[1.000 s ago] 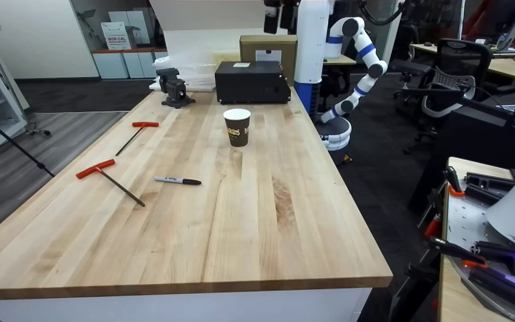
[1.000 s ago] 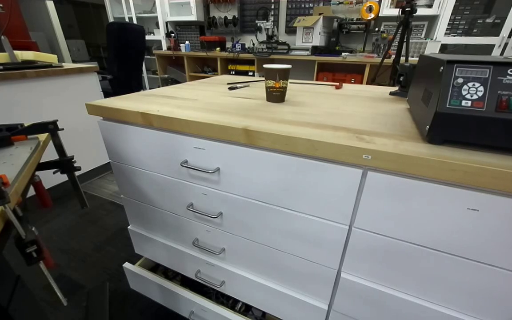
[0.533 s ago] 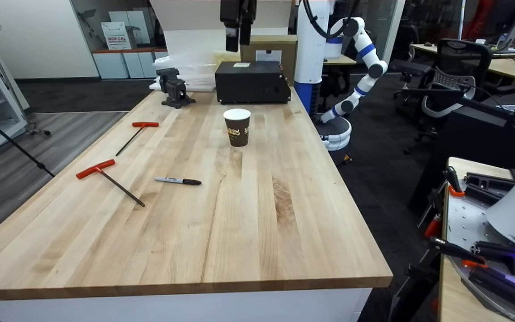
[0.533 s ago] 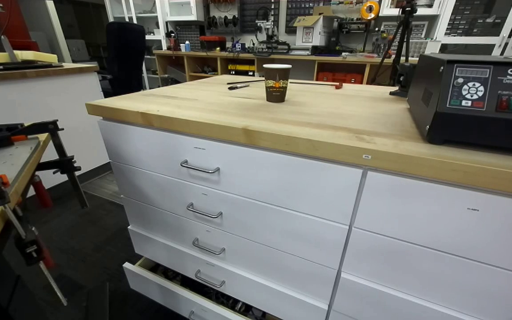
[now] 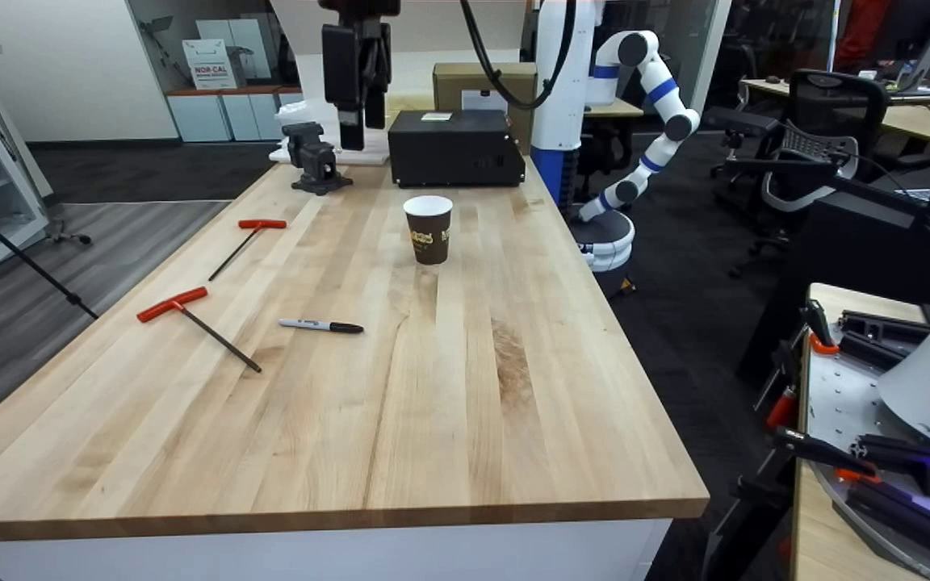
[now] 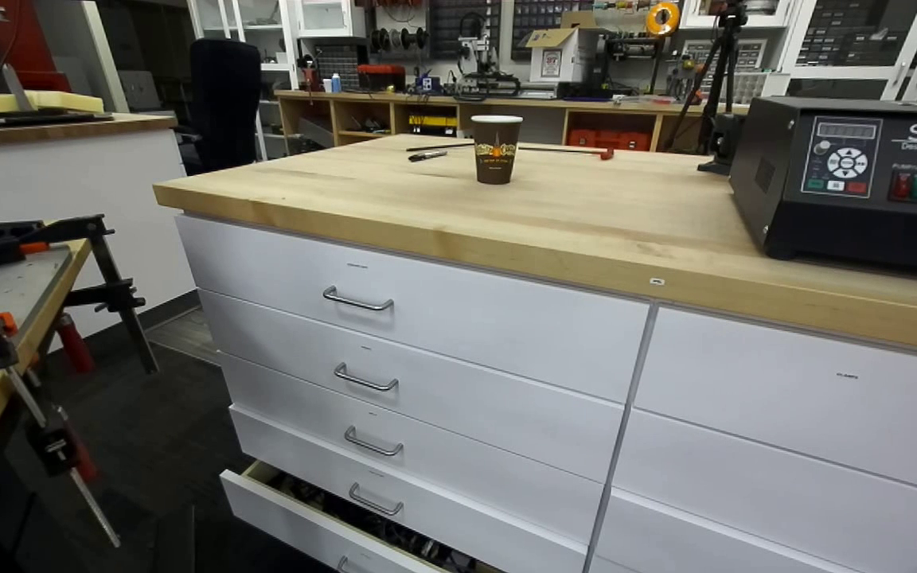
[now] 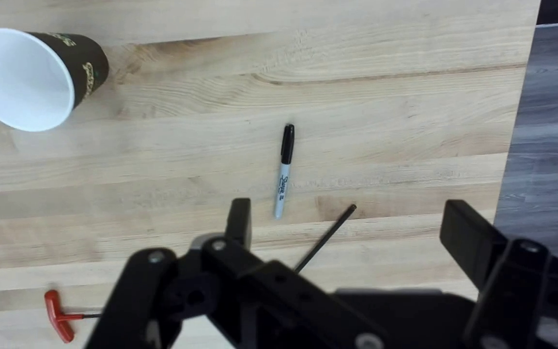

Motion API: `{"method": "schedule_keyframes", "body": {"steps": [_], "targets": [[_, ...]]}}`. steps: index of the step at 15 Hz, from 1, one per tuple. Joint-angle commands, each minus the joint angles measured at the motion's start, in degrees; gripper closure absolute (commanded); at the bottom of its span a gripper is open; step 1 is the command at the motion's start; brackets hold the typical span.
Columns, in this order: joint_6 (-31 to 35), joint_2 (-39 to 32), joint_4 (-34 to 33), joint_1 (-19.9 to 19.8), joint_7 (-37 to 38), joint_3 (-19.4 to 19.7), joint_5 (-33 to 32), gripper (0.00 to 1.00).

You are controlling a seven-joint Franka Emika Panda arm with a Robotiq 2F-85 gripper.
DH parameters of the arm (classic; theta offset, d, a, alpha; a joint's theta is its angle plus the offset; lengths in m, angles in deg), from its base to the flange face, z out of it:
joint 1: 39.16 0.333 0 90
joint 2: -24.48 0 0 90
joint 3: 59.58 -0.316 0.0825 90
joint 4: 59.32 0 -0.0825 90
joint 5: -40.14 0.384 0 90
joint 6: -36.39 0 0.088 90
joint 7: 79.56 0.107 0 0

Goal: Pick up the pen from the table and put it in the cup.

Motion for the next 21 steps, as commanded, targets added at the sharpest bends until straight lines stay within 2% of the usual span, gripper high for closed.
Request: {"method": "schedule_keyframes", "body": {"steps": [1,12,21], "targets": [[-3.8,-6.5,-7.9,2.6,-1.2,0.8,-1.8,0.0],[-14.2,-22.8,-26.2,5.3,-3.4,3.0,-2.8,0.0],[-15.6,-33.6,-39.6,5.8,-3.6,4.5,-1.8,0.0]]}}
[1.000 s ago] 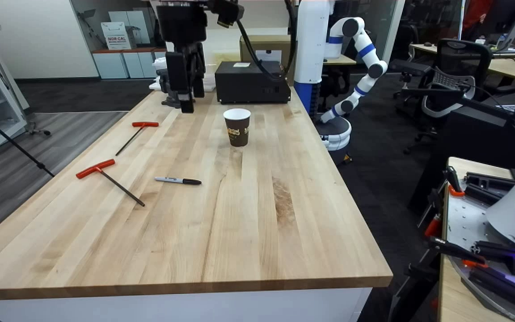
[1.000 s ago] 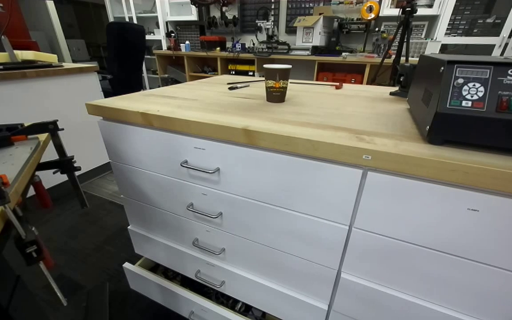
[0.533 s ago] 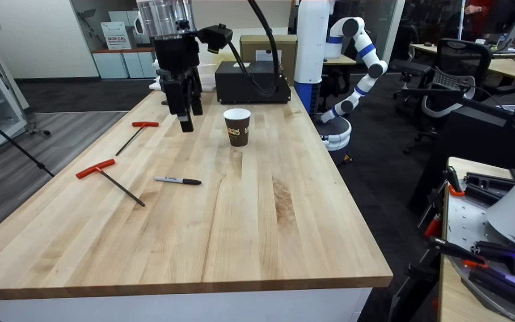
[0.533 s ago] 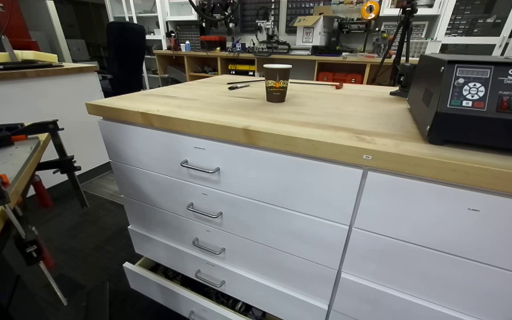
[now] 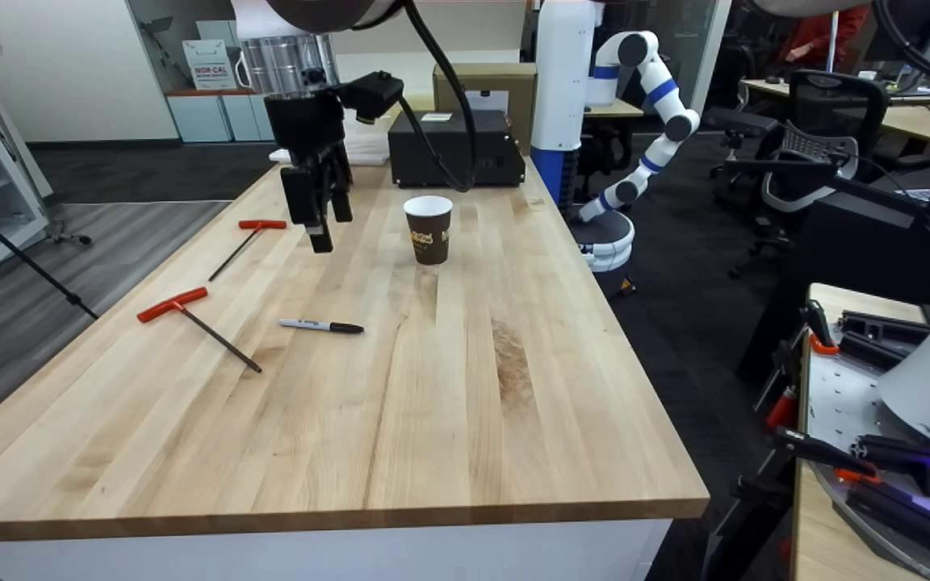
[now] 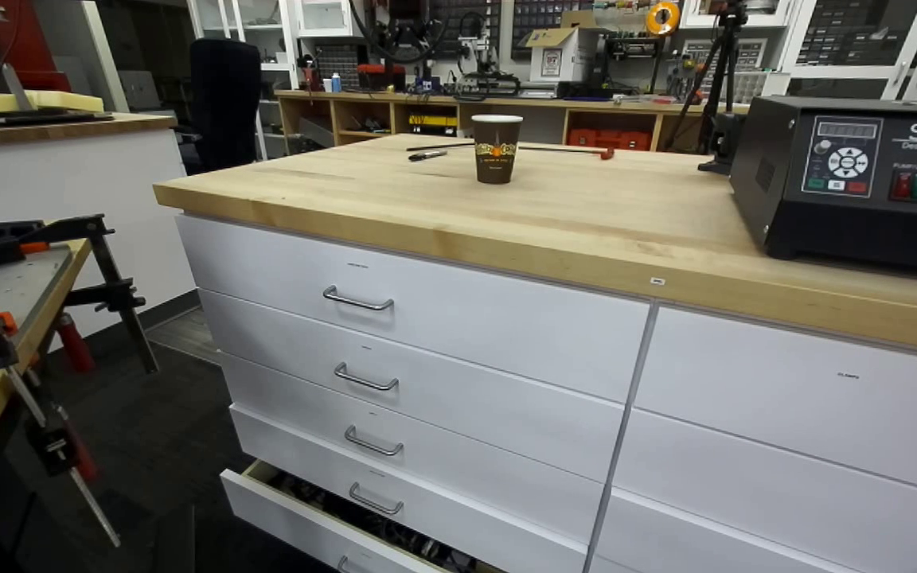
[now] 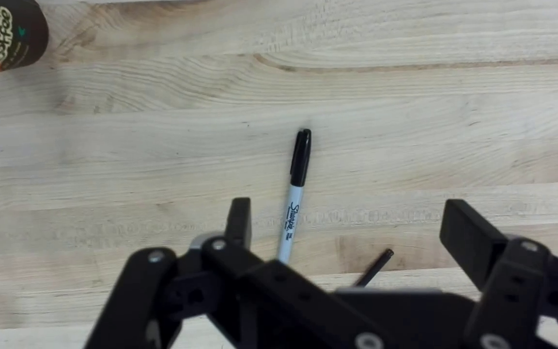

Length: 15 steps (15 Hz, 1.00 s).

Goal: Pick up the pen from the table and put it in the cup.

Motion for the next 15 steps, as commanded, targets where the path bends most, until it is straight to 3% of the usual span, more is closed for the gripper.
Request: {"method": "schedule_keyframes", "body": {"steps": [1,12,15], "targets": [[-3.2,-5.6,-8.0,1.0,-1.0,1.3,0.3,0.0],[-4.5,-15.3,-19.0,2.7,-1.9,1.9,0.7,0.0],[-4.4,-16.2,-18.9,2.2,-2.2,0.8,-0.2,0.0]]}}
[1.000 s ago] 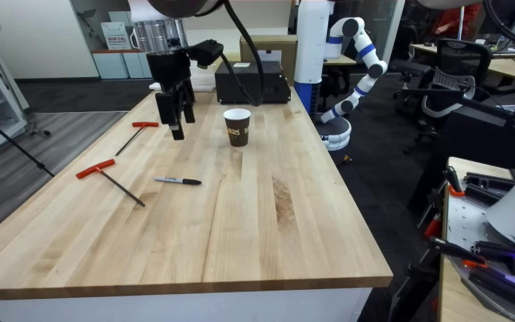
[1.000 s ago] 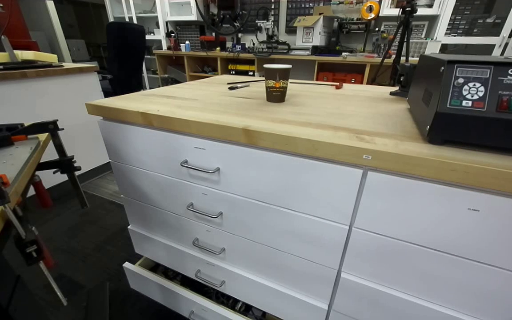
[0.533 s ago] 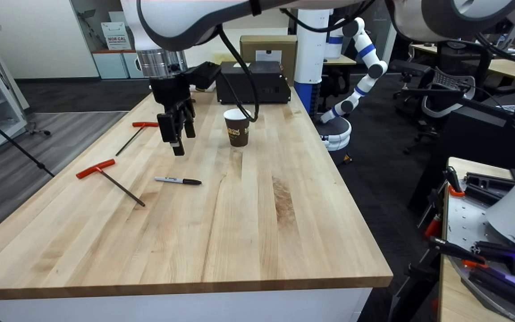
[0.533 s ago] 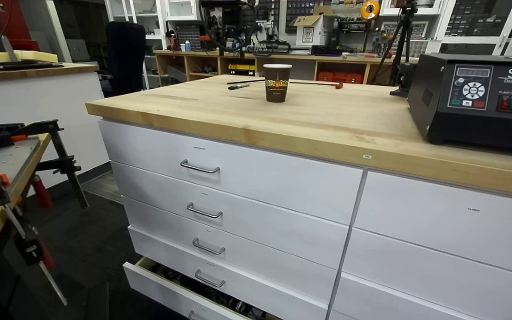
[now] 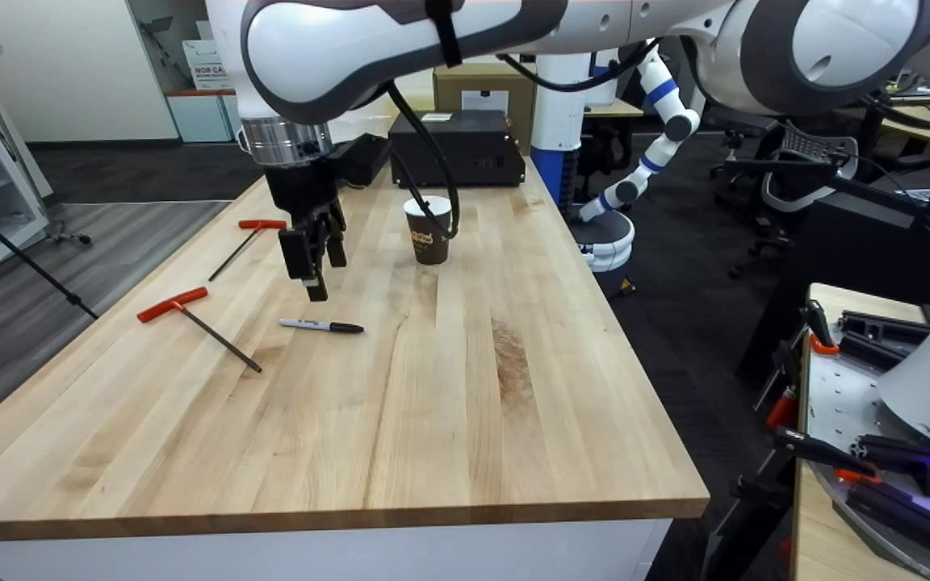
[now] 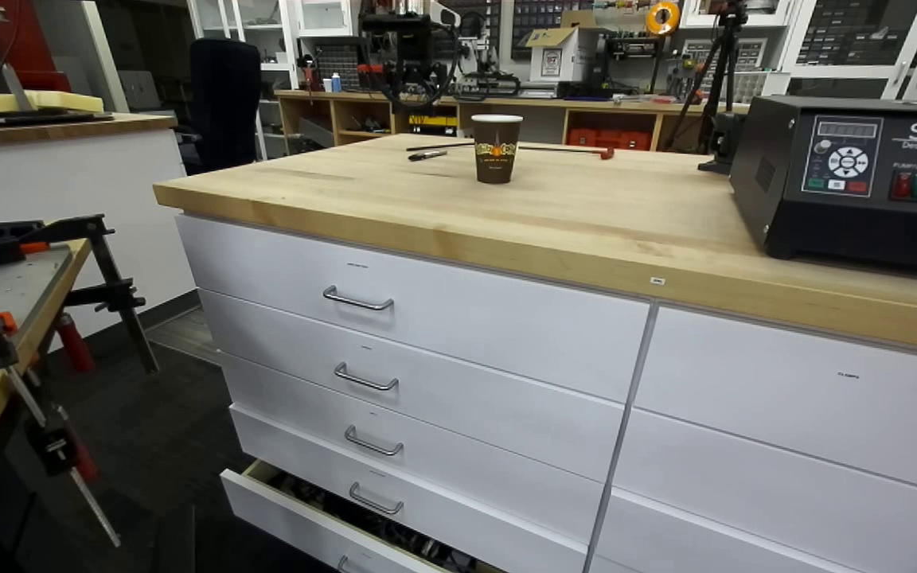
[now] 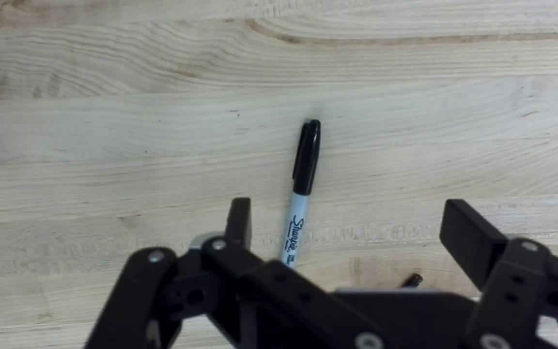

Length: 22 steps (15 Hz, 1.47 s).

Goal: Pick up the pen from the table and put it in the cup.

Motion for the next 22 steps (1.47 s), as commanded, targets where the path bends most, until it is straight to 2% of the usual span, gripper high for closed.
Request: {"method": "schedule_keyframes", "body": {"steps": [1,4,5,6,12,13,14,15,16,22], "targets": [[-2.7,-3.0,-4.3,0.4,-1.3,0.2,-0.2,0.0],[-2.2,-4.8,-5.1,0.5,-1.0,0.5,-0.5,0.0],[-3.3,-6.4,-7.5,1.2,-1.2,1.7,0.6,0.0],[-2.1,-5.9,-5.6,0.5,-0.9,0.6,-0.4,0.0],[-1.3,-8.9,-6.9,1.1,-0.3,0.5,-0.3,0.0],[-3.0,-10.5,-9.9,1.6,-1.1,1.6,1.0,0.05],[-1.7,-9.1,-7.2,0.9,-0.7,0.5,0.0,0.26],[-1.7,-9.3,-7.5,0.9,-0.8,0.5,0.0,0.29],[-3.5,-11.3,-11.4,1.6,-1.1,1.8,1.2,0.31],[-3.9,-12.9,-15.7,1.6,-1.1,2.8,1.3,0.7]]}}
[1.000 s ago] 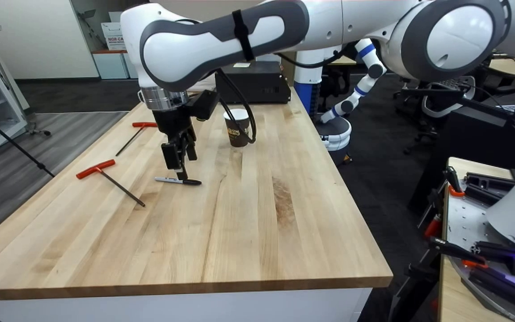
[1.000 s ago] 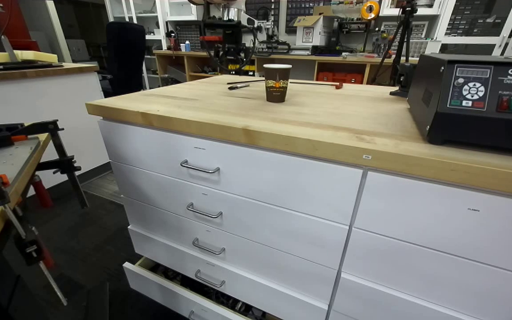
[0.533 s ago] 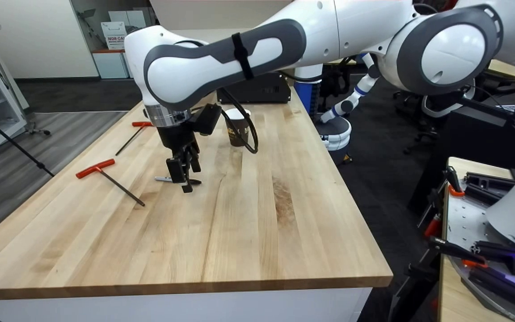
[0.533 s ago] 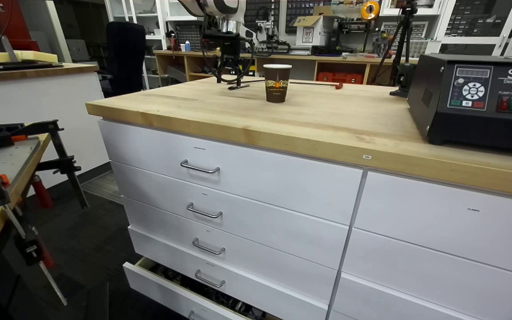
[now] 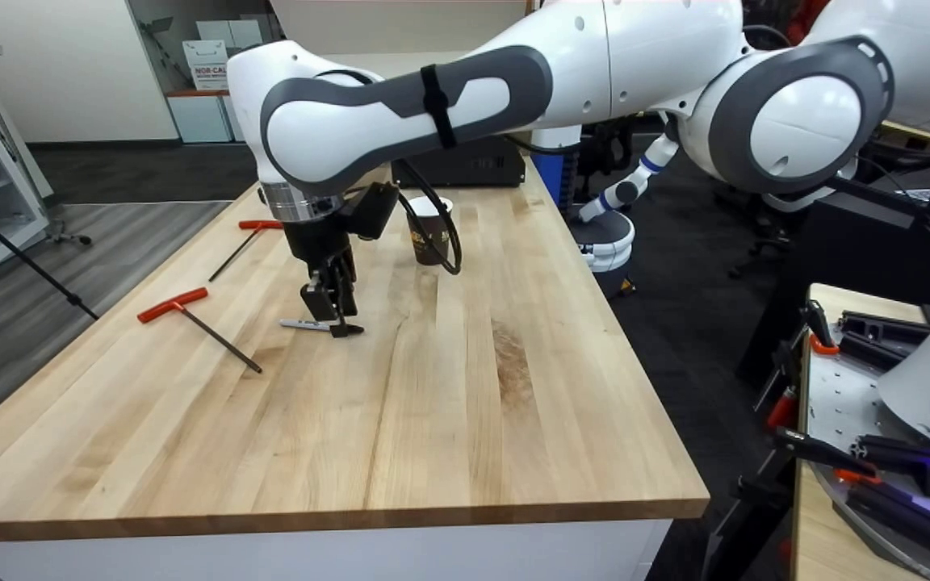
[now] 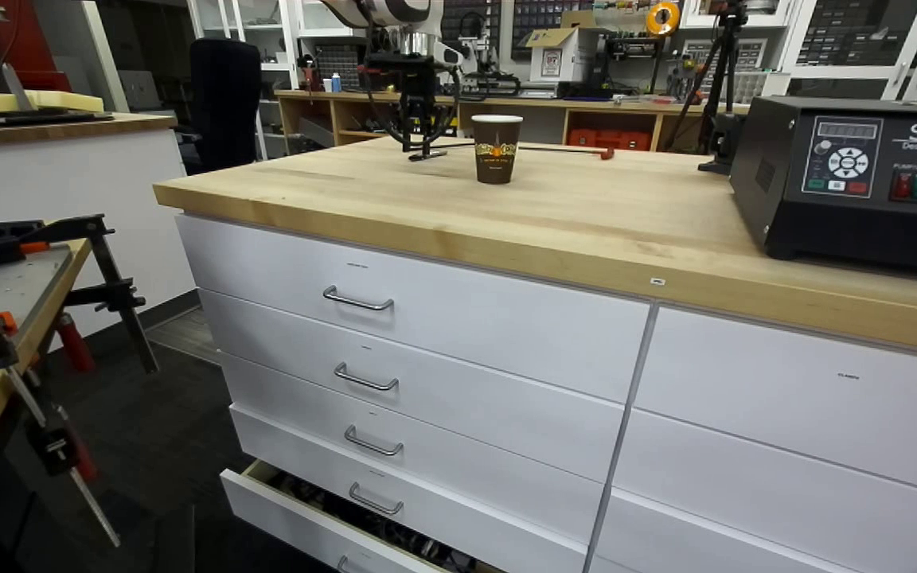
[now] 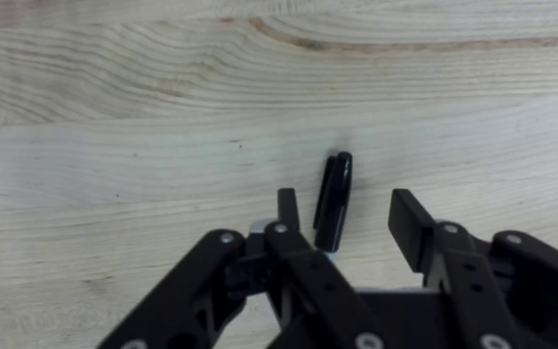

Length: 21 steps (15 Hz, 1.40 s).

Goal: Pick up the pen from the table and put it in the cup.

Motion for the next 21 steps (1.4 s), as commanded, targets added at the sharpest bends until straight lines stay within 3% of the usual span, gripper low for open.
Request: {"method": "schedule_keyframes", "body": {"steps": [1,2,3,4,6,7,8,9,10,11,12,13,19,21], "targets": [[-2.9,-2.7,-6.0,0.8,-0.6,1.8,1.2,0.77],[-3.2,-3.0,-6.5,0.8,-0.6,1.8,1.3,0.51],[-3.3,-3.4,-6.9,0.8,-0.7,1.9,1.3,0.37],[-0.6,-0.2,-0.8,0.1,-0.1,0.5,0.2,0.36],[-0.4,-0.4,-0.6,0.1,-0.2,0.4,0.3,0.24],[-3.0,-4.1,-6.9,1.0,-0.4,1.6,1.6,0.18],[-0.1,-0.9,-0.6,0.4,0.1,0.3,0.4,0.11],[0.4,-1.3,-0.7,0.6,0.2,0.2,0.4,0.11],[-2.3,-4.9,-6.9,1.5,-0.3,1.4,1.7,0.48],[0.8,-2.0,-0.7,1.0,0.5,0.2,0.5,0.44],[-2.0,-5.7,-7.1,1.9,0.1,1.4,1.8,0.46],[0.7,-2.4,-0.8,1.3,0.6,0.2,0.6,0.51],[0.5,-1.9,-0.9,1.4,0.3,0.0,0.5,0.92],[0.5,-1.7,-0.9,1.4,0.2,0.1,0.5,1.0]]}}
